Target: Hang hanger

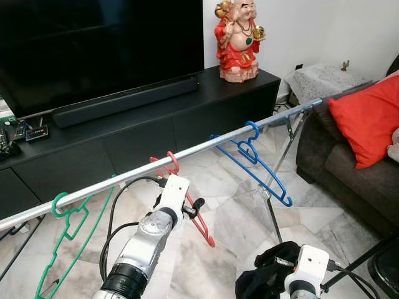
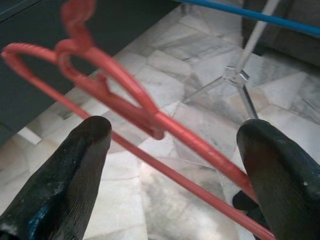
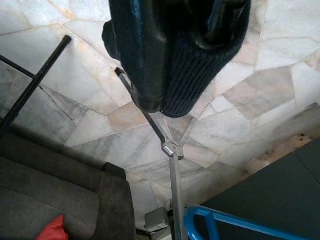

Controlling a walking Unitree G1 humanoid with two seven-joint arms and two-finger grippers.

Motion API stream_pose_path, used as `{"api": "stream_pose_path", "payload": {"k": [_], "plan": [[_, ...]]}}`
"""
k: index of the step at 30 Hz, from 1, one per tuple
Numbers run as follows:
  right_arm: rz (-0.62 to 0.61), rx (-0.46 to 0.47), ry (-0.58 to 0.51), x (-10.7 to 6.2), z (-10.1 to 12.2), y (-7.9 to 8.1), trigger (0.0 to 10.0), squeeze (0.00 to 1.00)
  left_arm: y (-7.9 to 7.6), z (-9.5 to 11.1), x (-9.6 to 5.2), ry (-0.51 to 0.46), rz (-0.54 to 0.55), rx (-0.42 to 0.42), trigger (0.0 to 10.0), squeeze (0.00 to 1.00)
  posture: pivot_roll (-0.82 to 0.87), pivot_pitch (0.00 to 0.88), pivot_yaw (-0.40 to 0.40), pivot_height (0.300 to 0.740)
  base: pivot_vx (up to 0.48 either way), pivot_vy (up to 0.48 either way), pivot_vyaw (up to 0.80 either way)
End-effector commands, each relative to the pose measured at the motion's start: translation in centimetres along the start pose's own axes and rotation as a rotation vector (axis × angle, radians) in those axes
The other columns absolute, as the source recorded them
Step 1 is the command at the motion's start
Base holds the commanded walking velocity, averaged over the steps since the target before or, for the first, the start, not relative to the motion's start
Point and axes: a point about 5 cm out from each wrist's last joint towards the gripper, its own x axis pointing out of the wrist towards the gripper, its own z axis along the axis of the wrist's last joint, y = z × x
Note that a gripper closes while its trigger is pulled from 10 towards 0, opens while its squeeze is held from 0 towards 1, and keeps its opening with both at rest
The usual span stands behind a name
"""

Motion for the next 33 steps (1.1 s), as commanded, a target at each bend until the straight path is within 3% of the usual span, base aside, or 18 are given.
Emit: {"api": "stream_pose_path", "payload": {"k": [1,12,17,21,33], "plan": [[-0.001,0.005,-0.024,0.0,0.3,0.1,10.0,0.0,1.1,-0.2,-0.1,0.008,0.049,0.002,10.0,0.0,0.06,0.06,0.057,0.74,0.0,0.0,0.0],[0.009,0.008,-0.02,0.0,0.3,0.4,10.0,0.0,3.1,0.5,-0.6,-0.021,0.123,0.018,10.0,0.0,0.06,0.052,0.057,0.74,0.0,0.0,0.0],[0.009,0.007,-0.019,0.0,0.3,0.4,10.0,0.0,2.0,1.1,-0.3,-0.068,0.041,-0.027,10.0,0.0,0.06,0.049,0.056,0.74,0.0,0.0,0.0],[0.009,0.006,-0.021,0.1,0.3,0.4,10.0,0.0,0.3,1.1,0.3,-0.073,-0.032,-0.002,10.0,0.0,0.06,0.05,0.053,0.74,0.0,0.0,0.0],[0.005,0.005,-0.022,0.0,0.3,0.3,10.0,0.0,-0.1,1.0,1.1,-0.072,-0.005,0.015,10.0,0.0,0.05,0.057,0.055,0.74,0.0,0.0,0.0]]}}
